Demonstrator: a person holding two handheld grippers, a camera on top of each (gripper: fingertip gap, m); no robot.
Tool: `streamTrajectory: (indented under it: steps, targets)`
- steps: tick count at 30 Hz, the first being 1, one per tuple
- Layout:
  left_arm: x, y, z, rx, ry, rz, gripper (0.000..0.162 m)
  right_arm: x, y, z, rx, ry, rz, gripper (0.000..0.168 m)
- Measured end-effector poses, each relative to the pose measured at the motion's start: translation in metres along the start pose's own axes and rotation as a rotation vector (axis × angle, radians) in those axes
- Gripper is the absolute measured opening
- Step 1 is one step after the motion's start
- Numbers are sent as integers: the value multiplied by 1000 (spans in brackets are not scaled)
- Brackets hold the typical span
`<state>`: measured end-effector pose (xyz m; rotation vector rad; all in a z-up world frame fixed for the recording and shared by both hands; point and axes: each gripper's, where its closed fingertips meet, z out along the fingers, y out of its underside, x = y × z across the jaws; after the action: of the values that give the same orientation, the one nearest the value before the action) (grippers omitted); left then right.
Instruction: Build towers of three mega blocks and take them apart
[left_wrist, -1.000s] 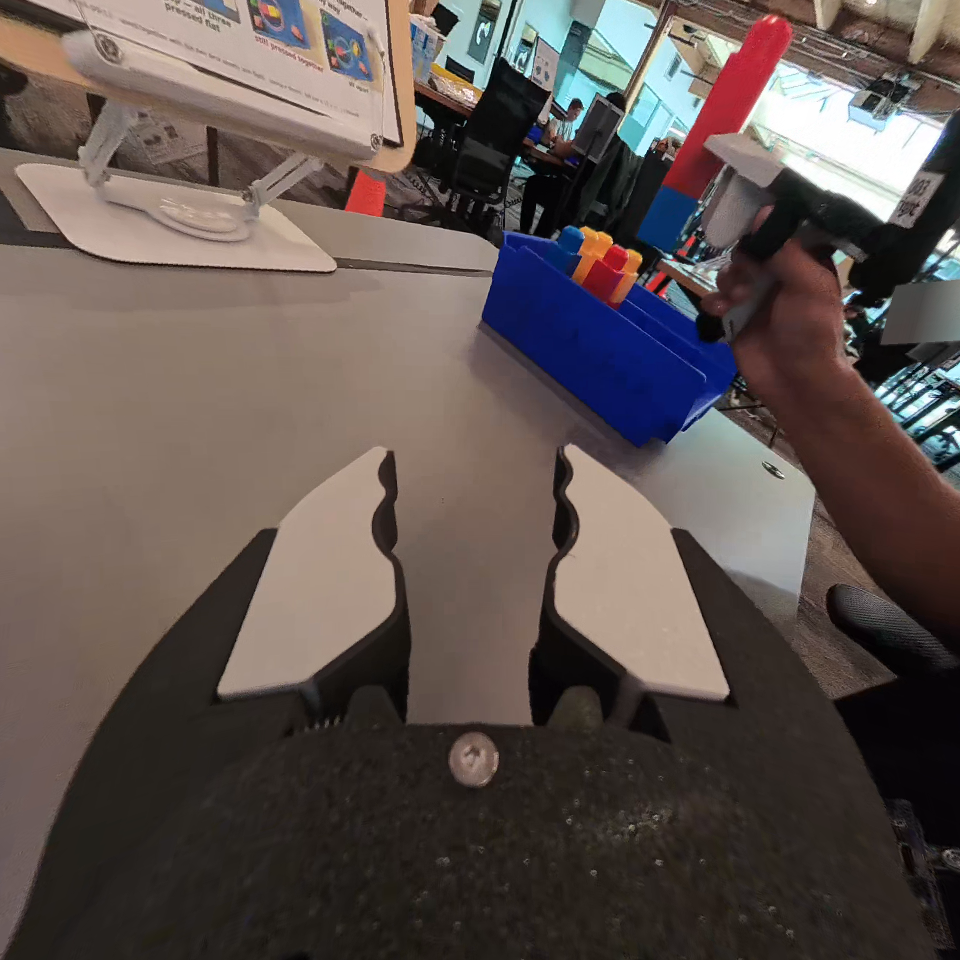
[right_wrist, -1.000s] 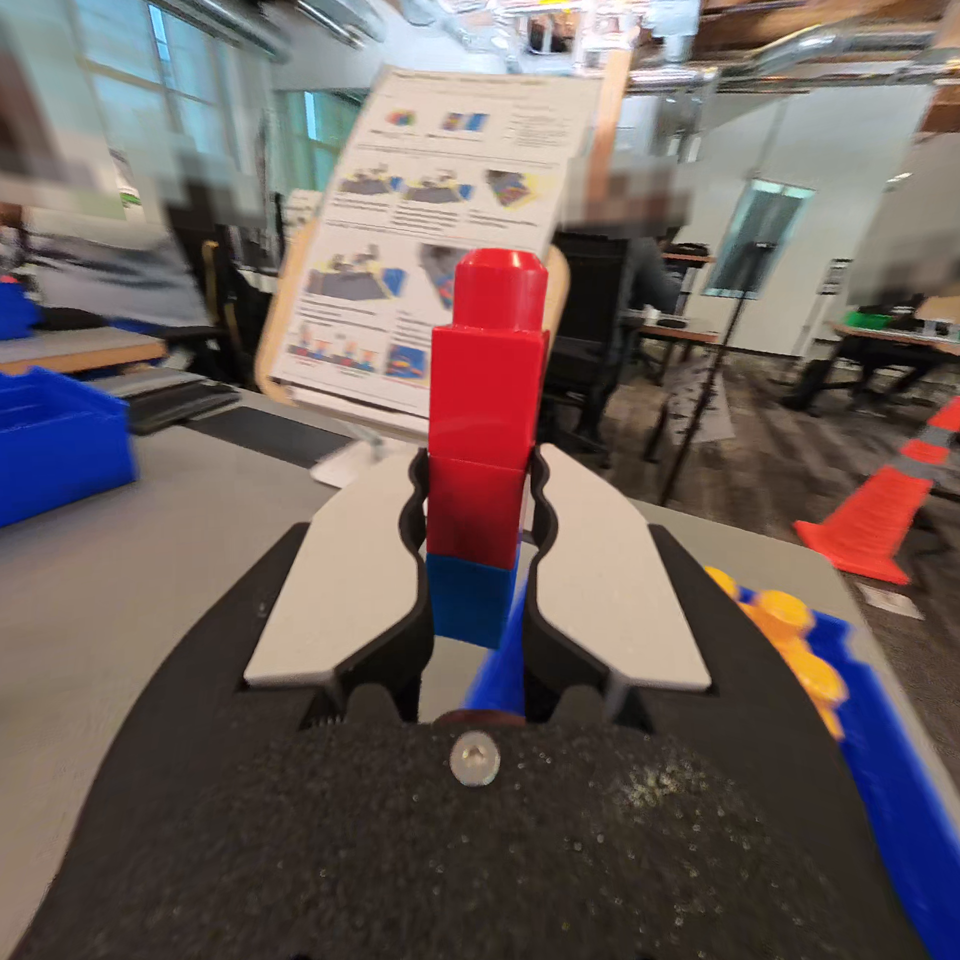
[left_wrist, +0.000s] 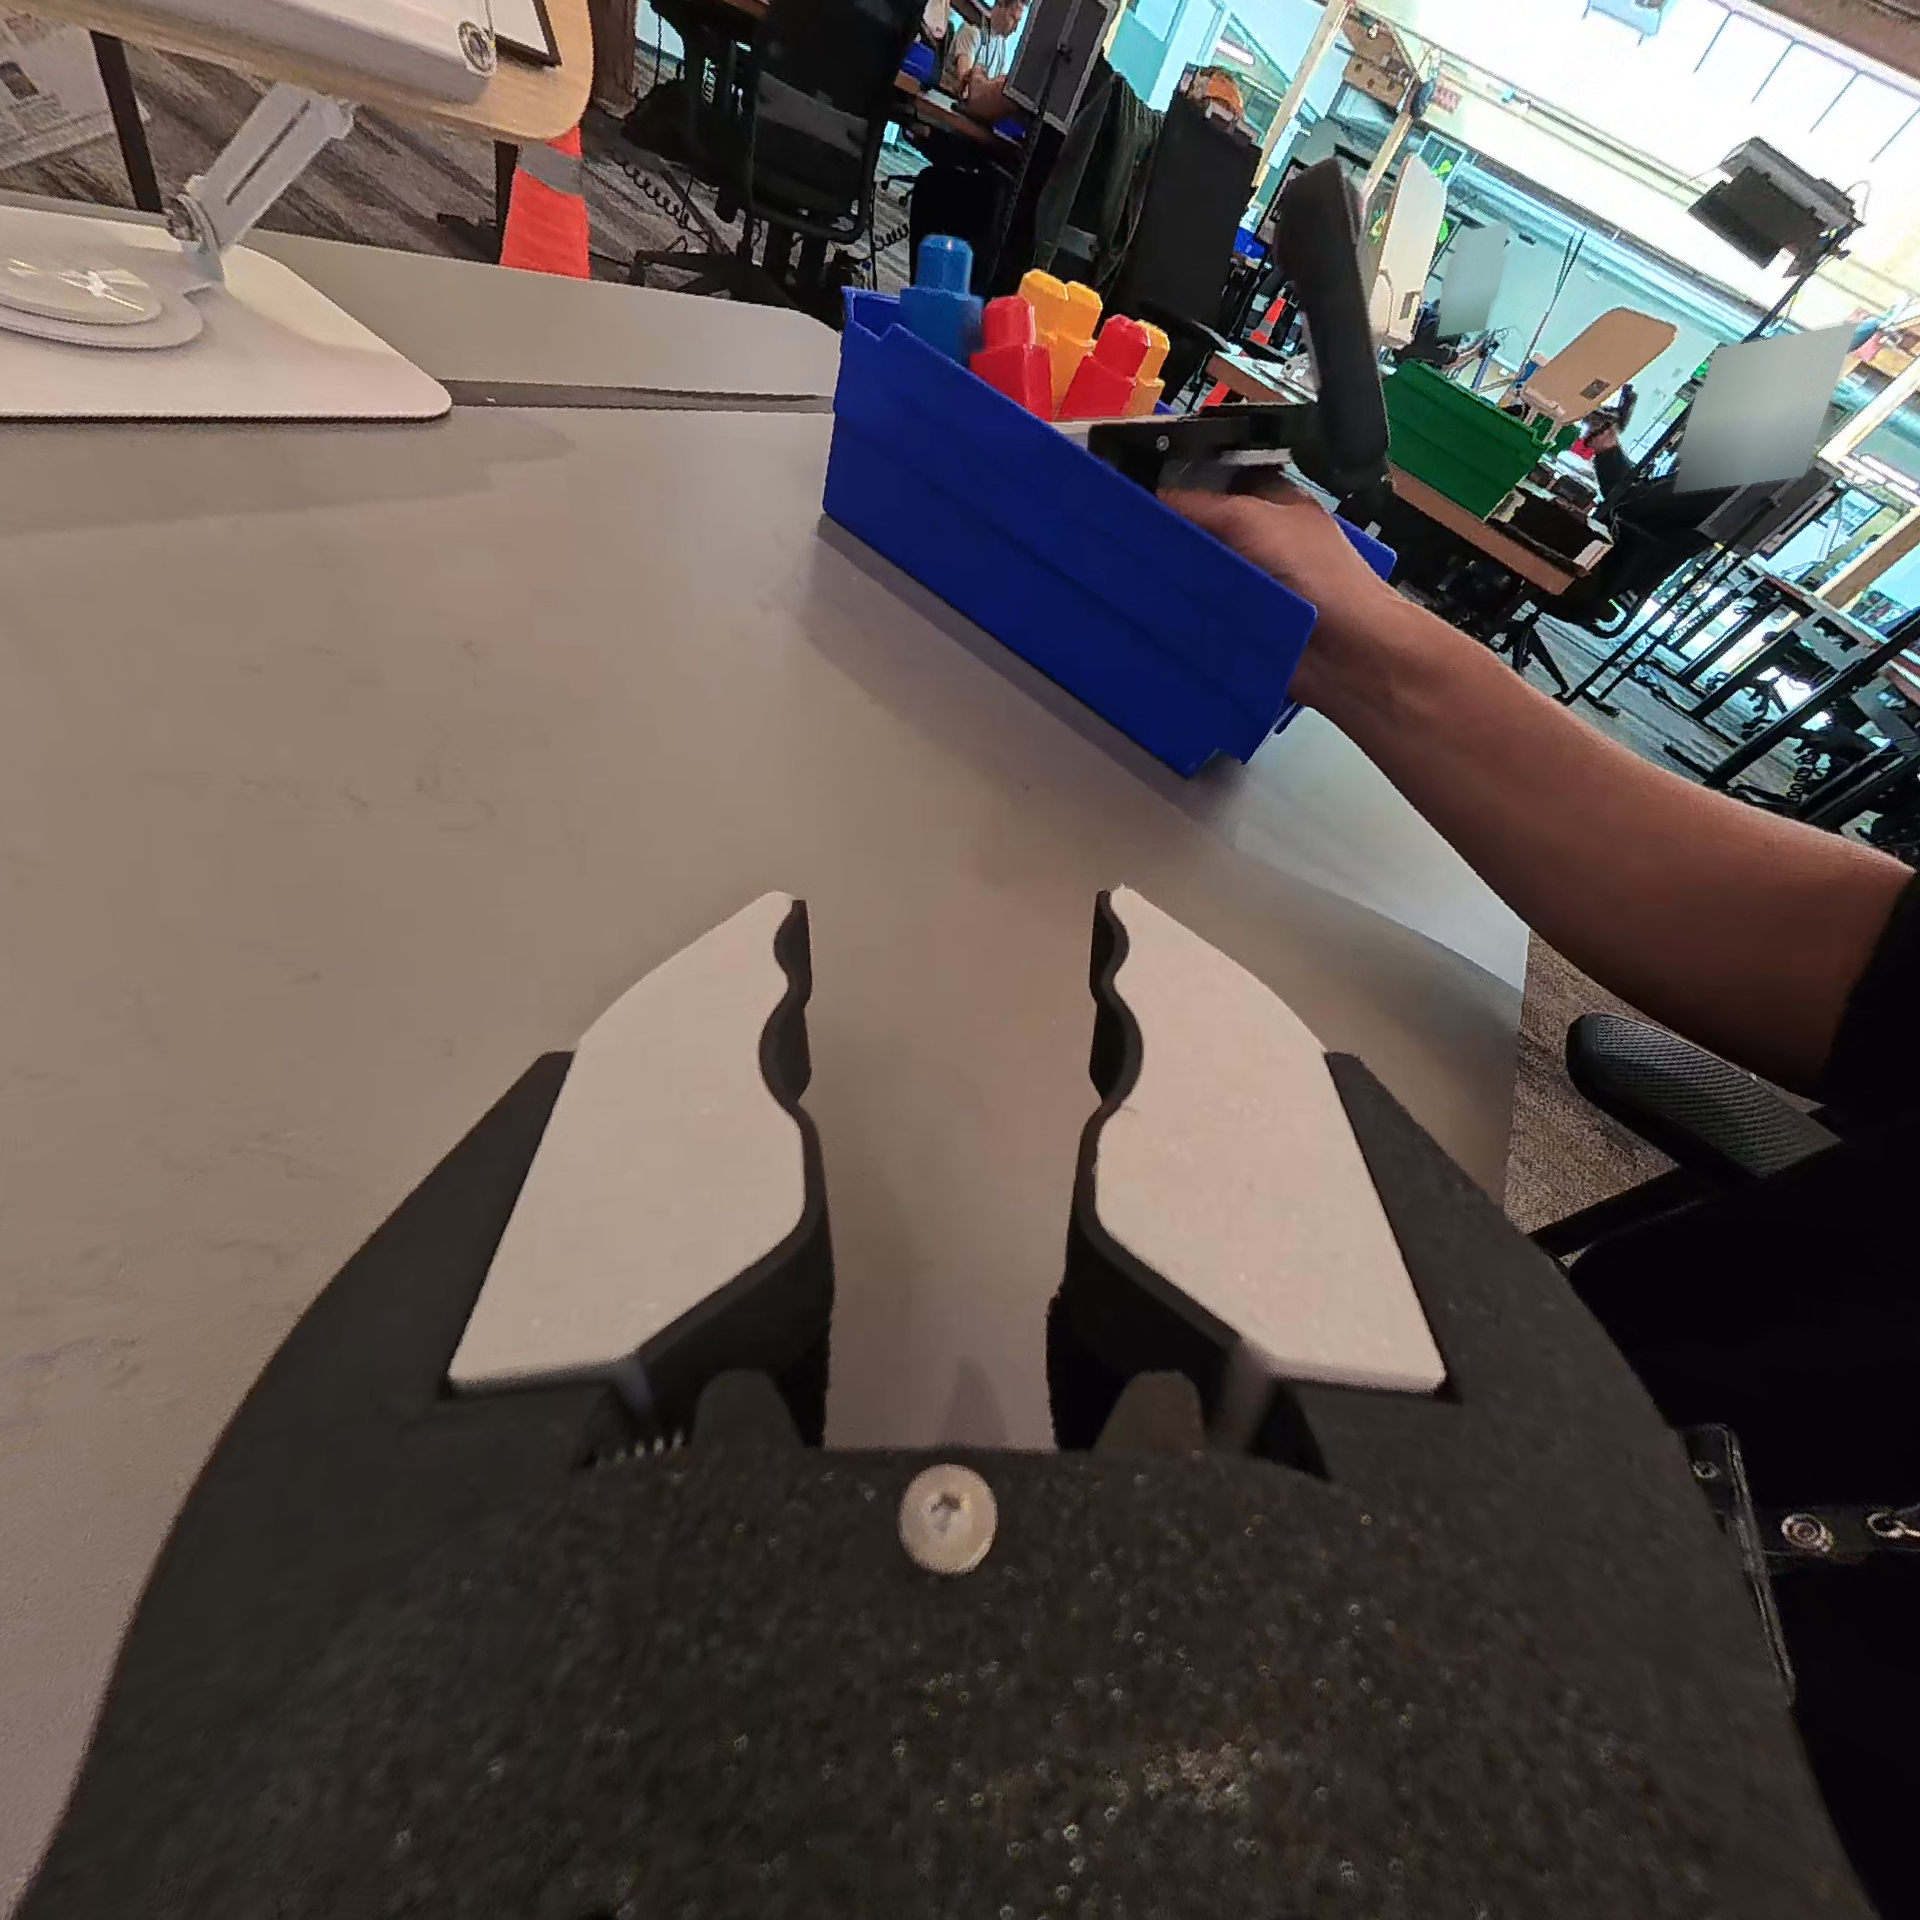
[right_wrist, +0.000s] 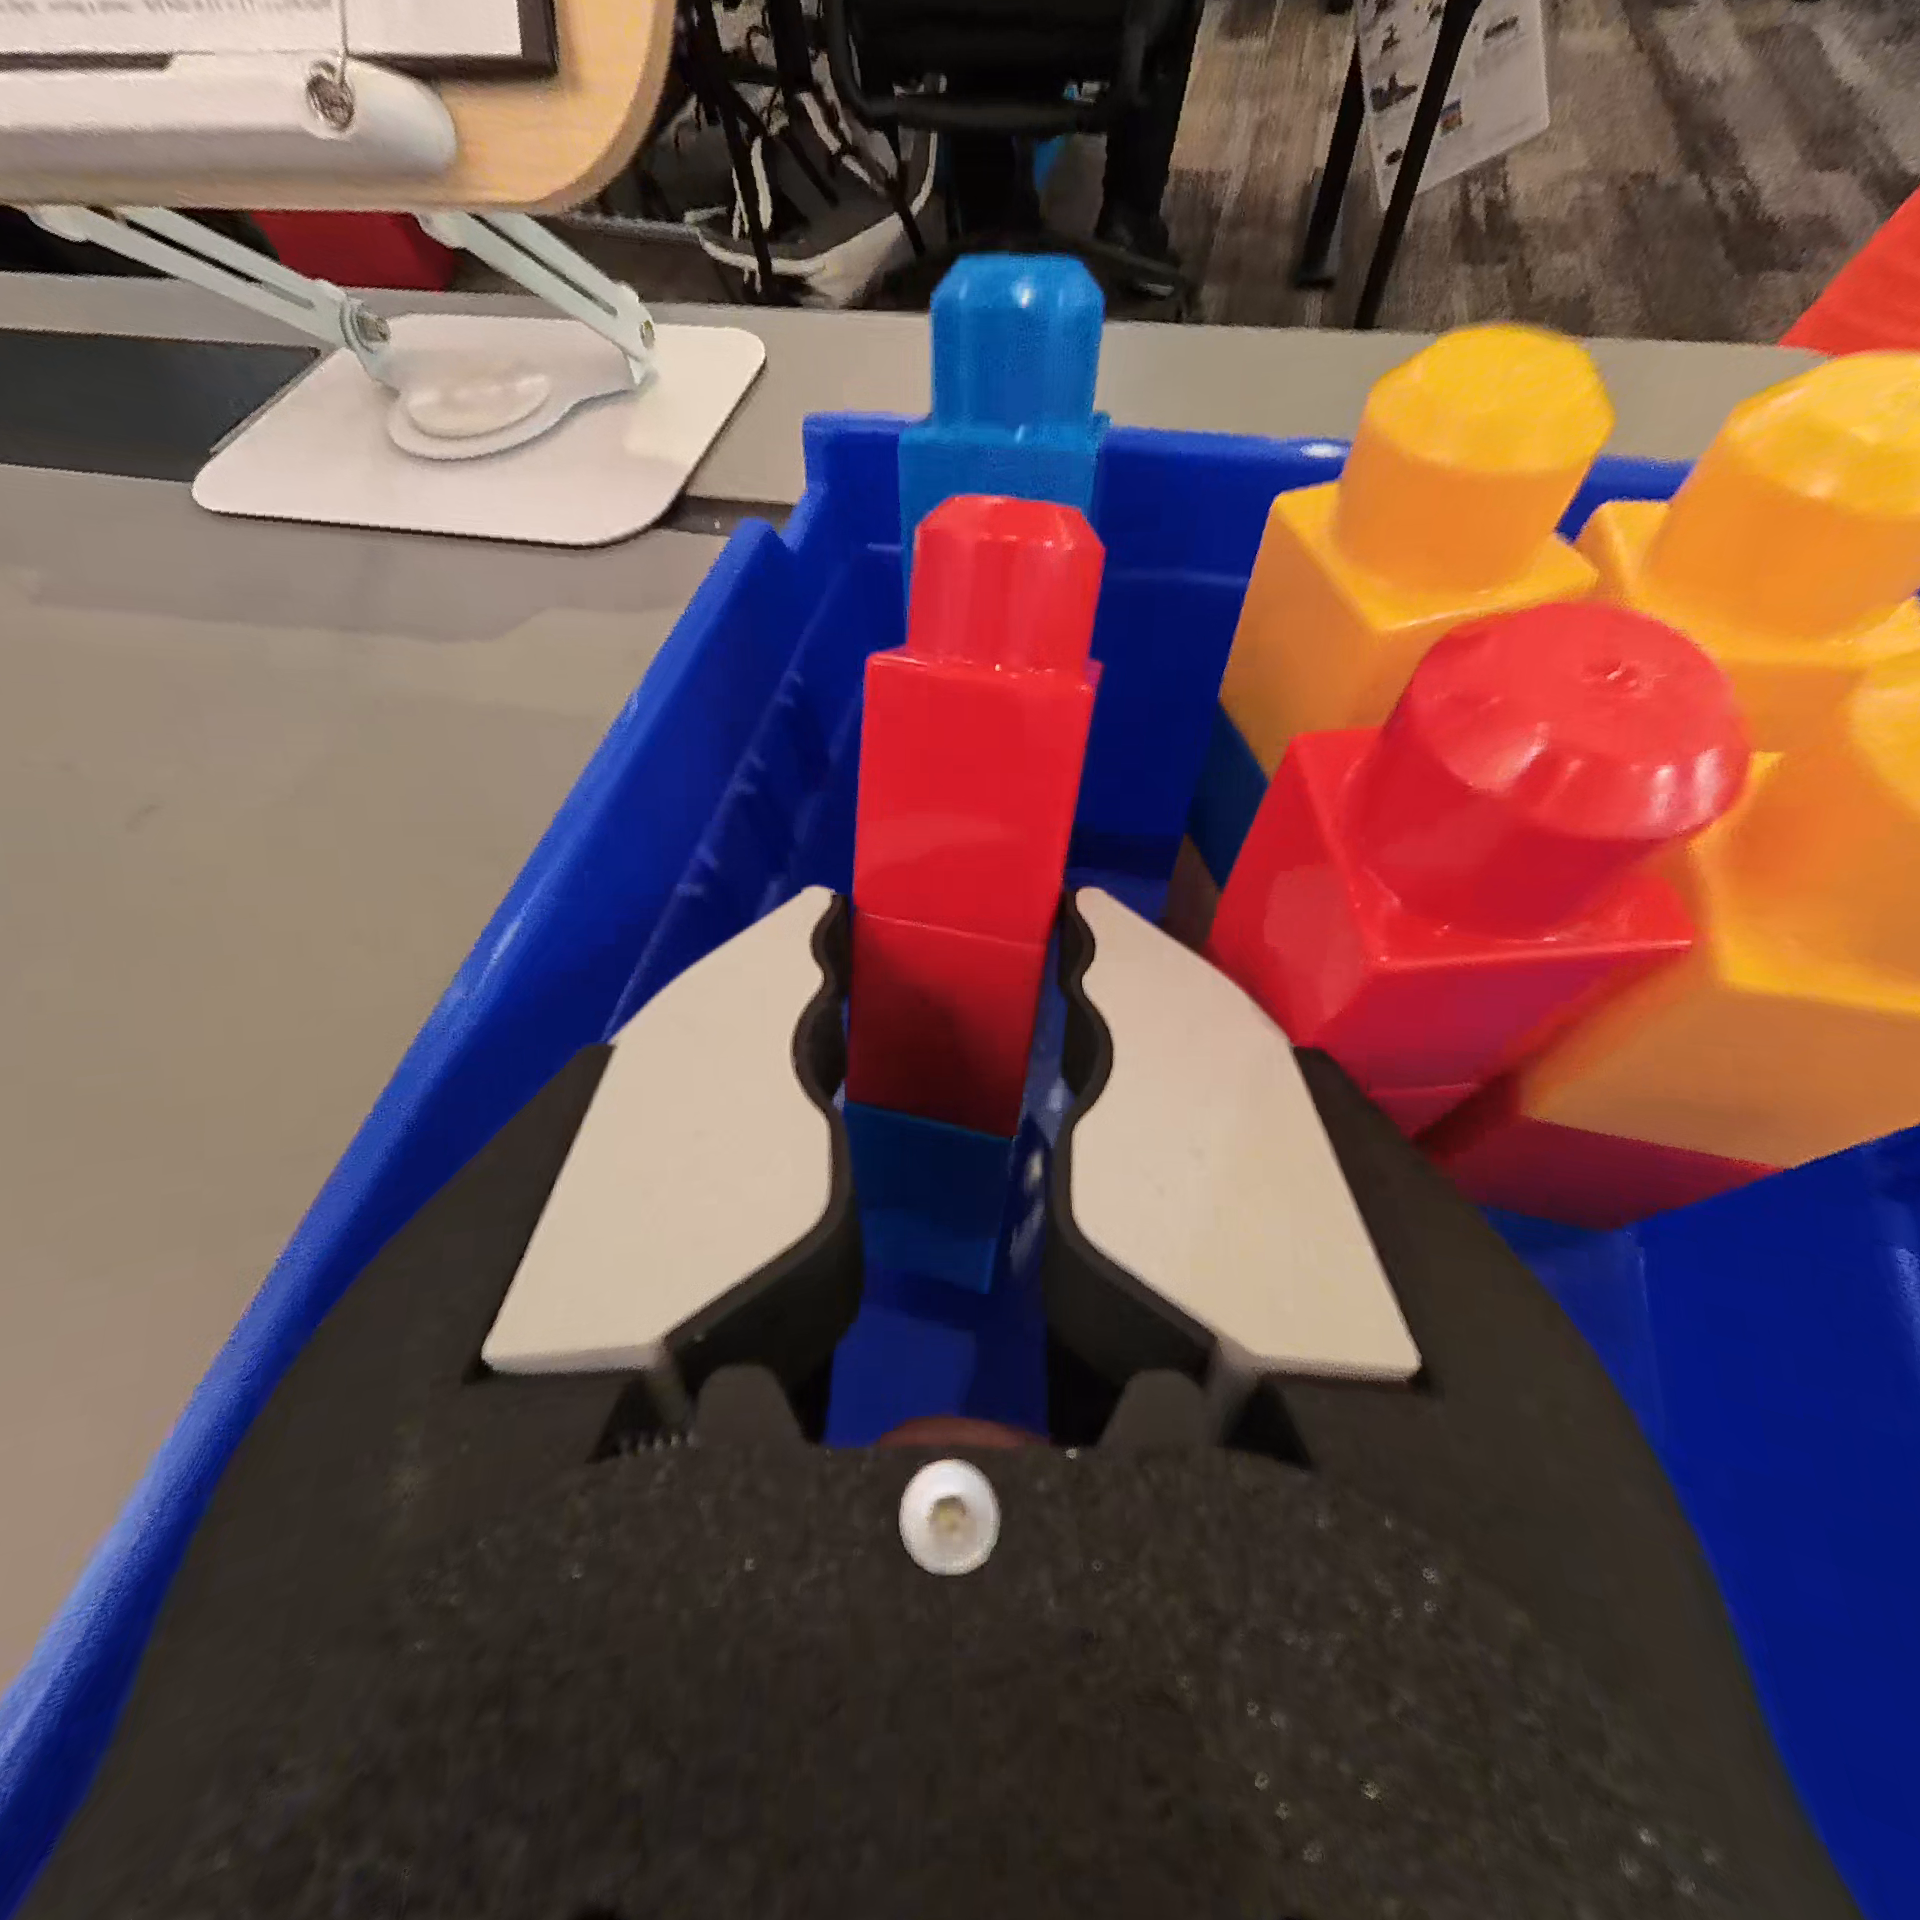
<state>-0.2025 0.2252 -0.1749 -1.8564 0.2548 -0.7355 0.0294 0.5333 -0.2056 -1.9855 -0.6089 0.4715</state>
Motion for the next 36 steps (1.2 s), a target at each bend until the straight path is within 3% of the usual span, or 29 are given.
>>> streamTrajectory:
  steps: [5, 9, 12, 16, 21, 25, 31, 36]
  targets:
    - [0, 1, 1, -2, 6, -9, 51, -7, 1, 3, -21, -28, -24, 37]
    - [1, 1, 1, -4, 9, -10, 51, -12, -27, -8, 116, 1, -152, 36]
    - [2, 1, 0, -4, 10, -9, 51, -35, -49, -28, 264, -128, -200, 36]
    - [2, 0, 0, 4, 25, -30, 51, -48, -63, -57, 312, -293, -280, 35]
    - [8, 2, 3, -3, 69, -58, 50, -62, -42, -80, 16, -655, -405, 36]
    - [13, 4, 4, -18, 74, -37, 50, -52, -18, -88, -252, -775, -530, 36]
    - [15, 2, 3, -20, 73, -27, 50, -51, 15, -80, -450, -839, -616, 36]
    - [16, 1, 3, -16, 71, -22, 50, -46, 33, -69, -474, -799, -638, 36]
